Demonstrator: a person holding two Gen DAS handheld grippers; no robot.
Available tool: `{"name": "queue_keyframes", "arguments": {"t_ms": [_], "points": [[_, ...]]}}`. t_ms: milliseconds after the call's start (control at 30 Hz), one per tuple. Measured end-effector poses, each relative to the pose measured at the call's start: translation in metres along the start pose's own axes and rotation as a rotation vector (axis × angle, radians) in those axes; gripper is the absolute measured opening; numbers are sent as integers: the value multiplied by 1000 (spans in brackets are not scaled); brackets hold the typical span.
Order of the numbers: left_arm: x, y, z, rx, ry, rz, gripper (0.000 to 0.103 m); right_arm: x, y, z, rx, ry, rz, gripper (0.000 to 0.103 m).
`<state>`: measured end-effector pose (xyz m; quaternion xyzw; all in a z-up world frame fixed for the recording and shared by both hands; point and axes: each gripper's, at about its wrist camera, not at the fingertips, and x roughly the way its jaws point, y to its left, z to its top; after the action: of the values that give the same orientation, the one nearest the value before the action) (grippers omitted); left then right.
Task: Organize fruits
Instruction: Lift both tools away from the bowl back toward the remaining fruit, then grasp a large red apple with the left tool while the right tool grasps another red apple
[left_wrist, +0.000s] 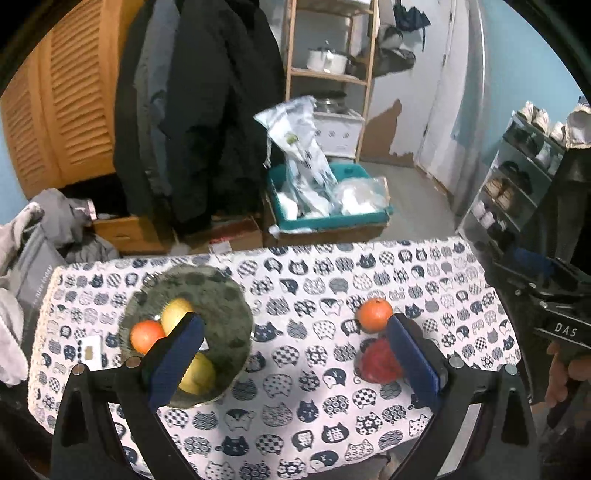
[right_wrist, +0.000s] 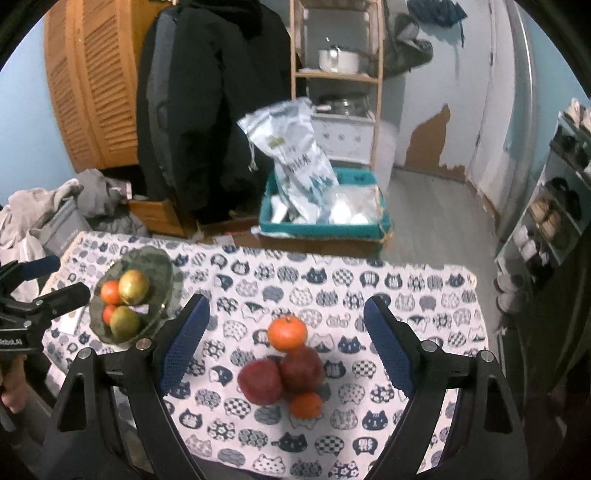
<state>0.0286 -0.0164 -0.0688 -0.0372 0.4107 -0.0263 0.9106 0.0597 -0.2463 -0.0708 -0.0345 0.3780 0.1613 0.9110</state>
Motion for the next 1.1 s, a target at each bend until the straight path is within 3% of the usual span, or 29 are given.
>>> {"name": "queue_keyframes", "arguments": {"t_ms": [400, 767, 1100], "points": [[48, -35, -15, 63, 96, -9, 100, 48, -28, -30, 67, 152, -11, 86], [65, -58, -22, 109, 132, -36, 100, 64, -39, -41, 89, 201, -23, 86], [108, -76, -41, 114, 237, -69, 100, 83, -51, -55, 114, 254, -20, 86]]}}
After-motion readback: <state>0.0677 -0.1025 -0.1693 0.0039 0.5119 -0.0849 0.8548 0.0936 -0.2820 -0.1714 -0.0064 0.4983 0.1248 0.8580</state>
